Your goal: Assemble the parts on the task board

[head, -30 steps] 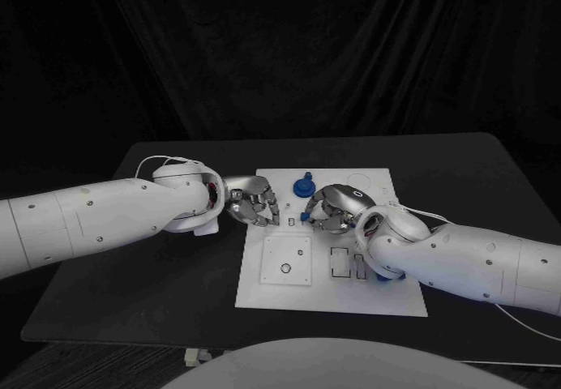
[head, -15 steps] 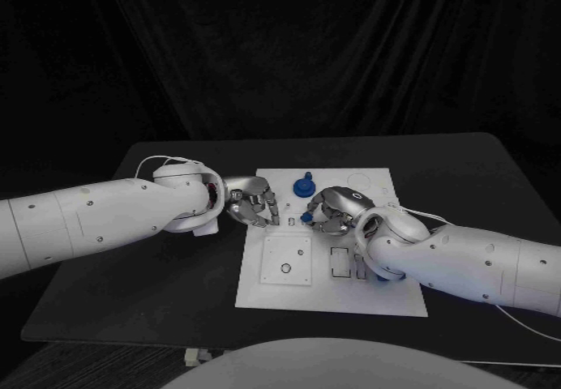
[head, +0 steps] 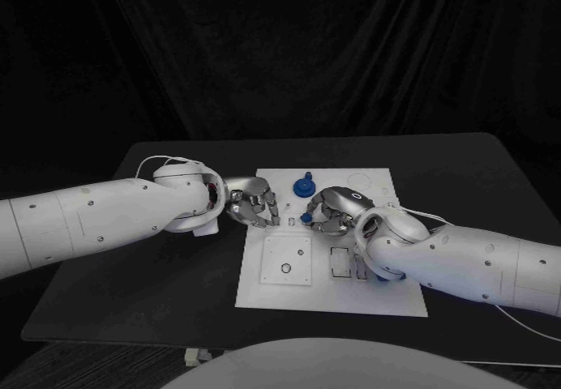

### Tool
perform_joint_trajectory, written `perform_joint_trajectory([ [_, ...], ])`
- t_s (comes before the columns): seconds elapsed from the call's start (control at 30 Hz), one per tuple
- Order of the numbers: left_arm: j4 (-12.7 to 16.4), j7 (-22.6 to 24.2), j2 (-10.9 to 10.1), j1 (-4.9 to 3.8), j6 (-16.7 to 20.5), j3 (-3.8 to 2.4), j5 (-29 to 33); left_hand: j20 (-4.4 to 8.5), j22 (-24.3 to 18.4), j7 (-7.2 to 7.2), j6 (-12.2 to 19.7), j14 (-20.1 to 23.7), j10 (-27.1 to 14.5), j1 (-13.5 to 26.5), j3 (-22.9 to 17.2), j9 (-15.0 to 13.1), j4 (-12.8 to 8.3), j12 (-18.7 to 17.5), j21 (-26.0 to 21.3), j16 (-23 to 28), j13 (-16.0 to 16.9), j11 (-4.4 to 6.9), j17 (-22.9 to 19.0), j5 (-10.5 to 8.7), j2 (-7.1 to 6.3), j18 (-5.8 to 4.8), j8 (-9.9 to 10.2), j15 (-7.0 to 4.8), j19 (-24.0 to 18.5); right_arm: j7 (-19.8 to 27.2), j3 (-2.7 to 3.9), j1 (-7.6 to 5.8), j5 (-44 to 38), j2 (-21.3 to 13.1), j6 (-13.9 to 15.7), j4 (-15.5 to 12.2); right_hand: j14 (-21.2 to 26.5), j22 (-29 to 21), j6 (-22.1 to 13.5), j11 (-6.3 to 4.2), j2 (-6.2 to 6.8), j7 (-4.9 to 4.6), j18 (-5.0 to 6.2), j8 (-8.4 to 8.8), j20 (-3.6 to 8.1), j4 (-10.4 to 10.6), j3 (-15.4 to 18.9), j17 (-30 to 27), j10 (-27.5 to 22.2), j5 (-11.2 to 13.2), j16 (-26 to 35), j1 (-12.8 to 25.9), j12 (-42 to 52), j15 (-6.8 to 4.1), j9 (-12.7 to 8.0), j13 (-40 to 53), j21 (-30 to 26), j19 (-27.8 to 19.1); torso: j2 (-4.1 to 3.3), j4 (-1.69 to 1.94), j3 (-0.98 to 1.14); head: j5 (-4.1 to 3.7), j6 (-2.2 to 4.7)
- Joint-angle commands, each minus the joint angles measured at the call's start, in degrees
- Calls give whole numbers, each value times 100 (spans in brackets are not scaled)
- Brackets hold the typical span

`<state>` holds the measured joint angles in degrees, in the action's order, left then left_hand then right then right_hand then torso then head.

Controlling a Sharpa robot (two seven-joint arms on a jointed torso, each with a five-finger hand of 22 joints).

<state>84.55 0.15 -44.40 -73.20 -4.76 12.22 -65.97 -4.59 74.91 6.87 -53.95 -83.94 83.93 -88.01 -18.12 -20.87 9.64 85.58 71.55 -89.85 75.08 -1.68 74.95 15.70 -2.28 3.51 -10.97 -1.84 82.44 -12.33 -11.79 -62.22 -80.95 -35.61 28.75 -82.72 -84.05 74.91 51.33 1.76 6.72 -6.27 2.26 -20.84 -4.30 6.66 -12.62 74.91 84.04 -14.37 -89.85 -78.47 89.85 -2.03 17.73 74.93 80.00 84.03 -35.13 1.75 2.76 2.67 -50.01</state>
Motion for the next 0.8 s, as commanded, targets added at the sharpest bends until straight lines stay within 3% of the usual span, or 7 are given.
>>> perform_joint_trajectory([
  [0.03,4,8,10,8,-67,-5,45,-13,1001,-5,48,-601,235,-51,1,6,6,-23,-44,-8,1080,-24,1498,9,-3,34,-33,40,-37,-29,1,13,-26,4,19,-10,-595,1129,9,18,-44,15,57,-64,-41,11,32,1509,596,17,-15,13,15,42,22,1507,-37,-10,-1,1,1,0,1],
  [0.57,-6,-35,22,11,-122,-5,45,-14,995,0,52,-592,230,-49,1,10,12,-29,-68,4,1075,-28,1486,7,2,38,-33,41,-48,2,1,13,-26,-16,137,-45,-595,1127,64,-3,-66,41,60,-155,-29,83,82,1509,596,45,-15,62,15,25,62,1507,-52,-12,0,0,3,4,1],
  [0.8,-12,-52,26,12,-148,-5,45,-17,995,3,55,-593,225,-42,0,16,25,-34,-69,4,1070,-32,1487,5,16,38,-35,45,-51,-1,1,13,-26,-11,187,-40,-595,1127,78,-25,-129,67,61,-250,-9,194,147,1509,596,297,-15,134,15,5,106,1507,-64,-11,0,1,1,9,1],
])
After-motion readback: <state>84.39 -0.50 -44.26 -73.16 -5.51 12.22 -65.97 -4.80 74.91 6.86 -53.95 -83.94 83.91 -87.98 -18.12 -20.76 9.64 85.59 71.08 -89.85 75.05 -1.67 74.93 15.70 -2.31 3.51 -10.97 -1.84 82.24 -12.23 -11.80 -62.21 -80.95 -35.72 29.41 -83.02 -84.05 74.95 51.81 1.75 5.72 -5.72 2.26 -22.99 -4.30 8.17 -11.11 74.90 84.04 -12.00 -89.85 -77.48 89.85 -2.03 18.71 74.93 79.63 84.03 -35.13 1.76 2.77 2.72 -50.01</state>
